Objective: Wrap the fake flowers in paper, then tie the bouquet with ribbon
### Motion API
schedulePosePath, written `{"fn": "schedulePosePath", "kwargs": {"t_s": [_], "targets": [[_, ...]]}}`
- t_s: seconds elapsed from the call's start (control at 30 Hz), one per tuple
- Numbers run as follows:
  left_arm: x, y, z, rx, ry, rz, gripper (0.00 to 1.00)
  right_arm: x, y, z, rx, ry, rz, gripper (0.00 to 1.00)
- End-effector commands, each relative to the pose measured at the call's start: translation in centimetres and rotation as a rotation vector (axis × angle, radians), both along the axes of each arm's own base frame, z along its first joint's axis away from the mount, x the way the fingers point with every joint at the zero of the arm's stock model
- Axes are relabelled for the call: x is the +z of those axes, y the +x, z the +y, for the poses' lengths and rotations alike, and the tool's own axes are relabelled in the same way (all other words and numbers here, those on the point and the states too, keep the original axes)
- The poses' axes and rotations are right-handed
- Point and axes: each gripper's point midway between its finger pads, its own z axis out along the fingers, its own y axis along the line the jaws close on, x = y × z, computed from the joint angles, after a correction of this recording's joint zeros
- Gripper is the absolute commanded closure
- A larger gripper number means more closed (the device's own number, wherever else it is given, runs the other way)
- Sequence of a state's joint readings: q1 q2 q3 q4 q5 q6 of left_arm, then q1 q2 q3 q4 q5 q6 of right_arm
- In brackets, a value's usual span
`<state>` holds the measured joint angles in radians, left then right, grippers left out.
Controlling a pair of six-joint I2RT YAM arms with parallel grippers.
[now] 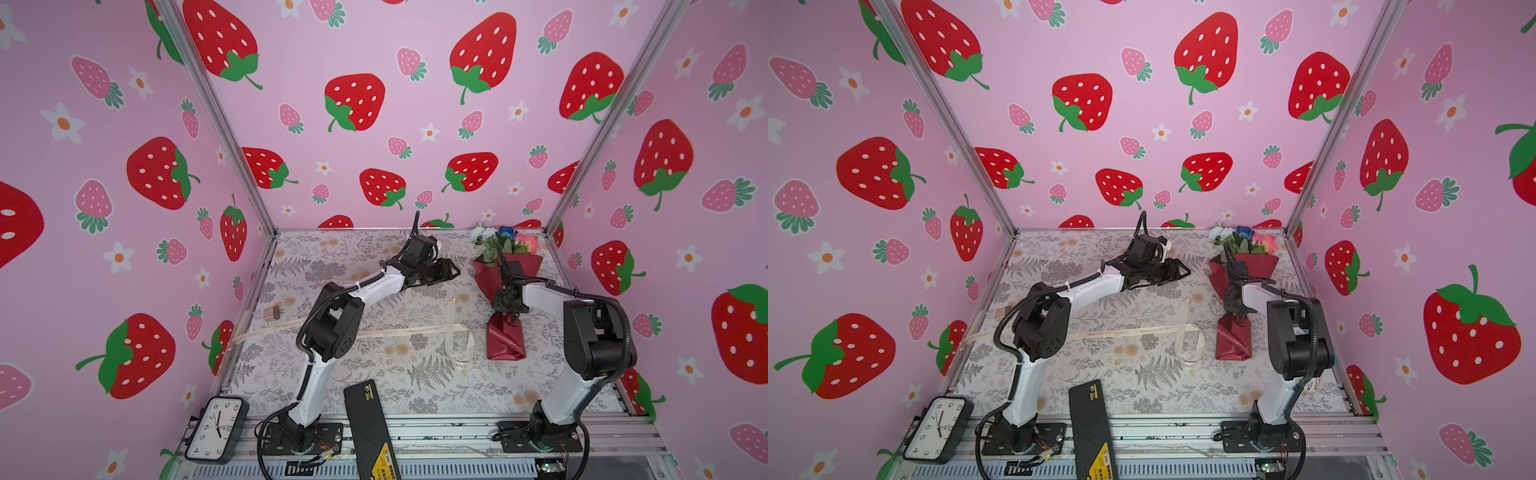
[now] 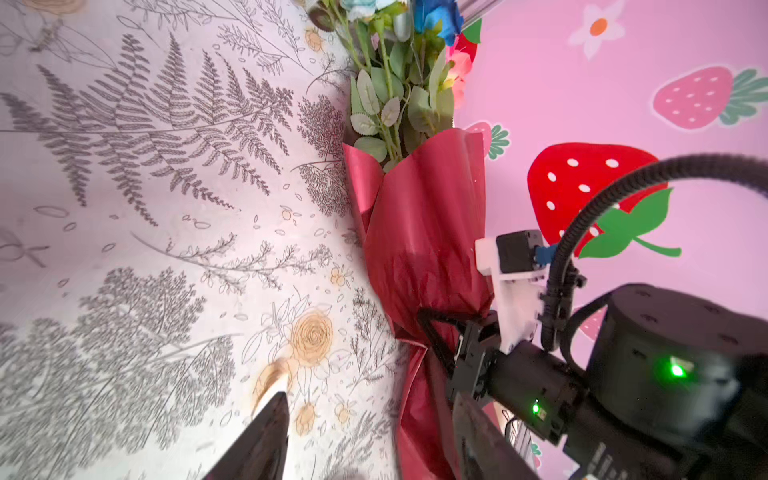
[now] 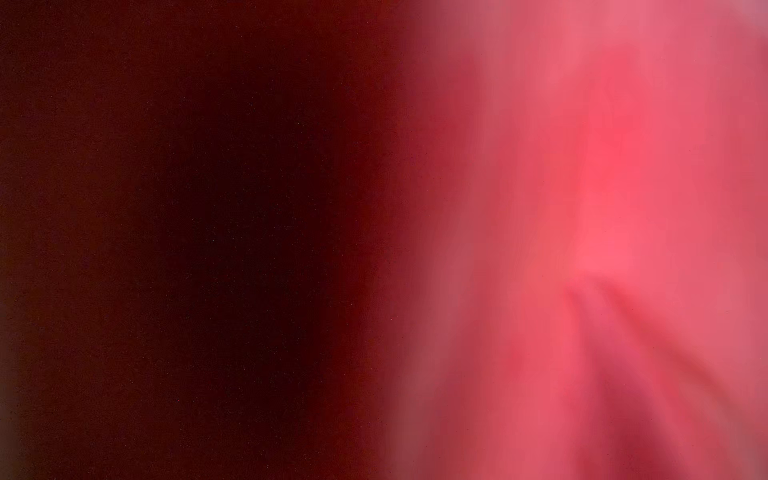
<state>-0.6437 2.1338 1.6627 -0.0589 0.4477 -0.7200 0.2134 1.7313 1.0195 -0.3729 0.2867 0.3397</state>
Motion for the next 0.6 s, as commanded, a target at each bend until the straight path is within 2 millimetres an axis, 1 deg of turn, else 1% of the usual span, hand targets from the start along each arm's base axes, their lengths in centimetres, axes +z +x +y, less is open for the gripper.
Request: {"fn": "schedulePosePath", "kwargs": {"t_s": [0.0,0.13,0.27,0.4,0.5,0.57], "targets": [[-2.0,-2.7,1.2,-0.019,0.077,0.0,0.36,2.6,-1.2,-0.6,0.003,-0.012,-0.014,1.0],[-3.6,-6.4,2.9,-0.028,0.139,-0.022,0.38,5.6,-0.9,0.2,0.019,0.047,-0.093,1.0],[-5.3,-10.4,3.6,-0.075,0.224,-0.041,0.37,9.0,-0.5,1.0,0.041,0.102,-0.181,1.0],[-6.9,-14.3,3.0,-0.146,0.273,-0.015,0.37,12.5,-0.1,2.0,0.073,0.163,-0.261,1.0],[-8.2,-16.5,2.2,-0.204,0.315,0.011,0.38,14.7,0.1,2.6,0.092,0.194,-0.307,1.0],[-9.2,-17.7,1.9,-0.234,0.354,0.032,0.39,15.7,0.0,2.8,0.105,0.206,-0.327,1.0]]}}
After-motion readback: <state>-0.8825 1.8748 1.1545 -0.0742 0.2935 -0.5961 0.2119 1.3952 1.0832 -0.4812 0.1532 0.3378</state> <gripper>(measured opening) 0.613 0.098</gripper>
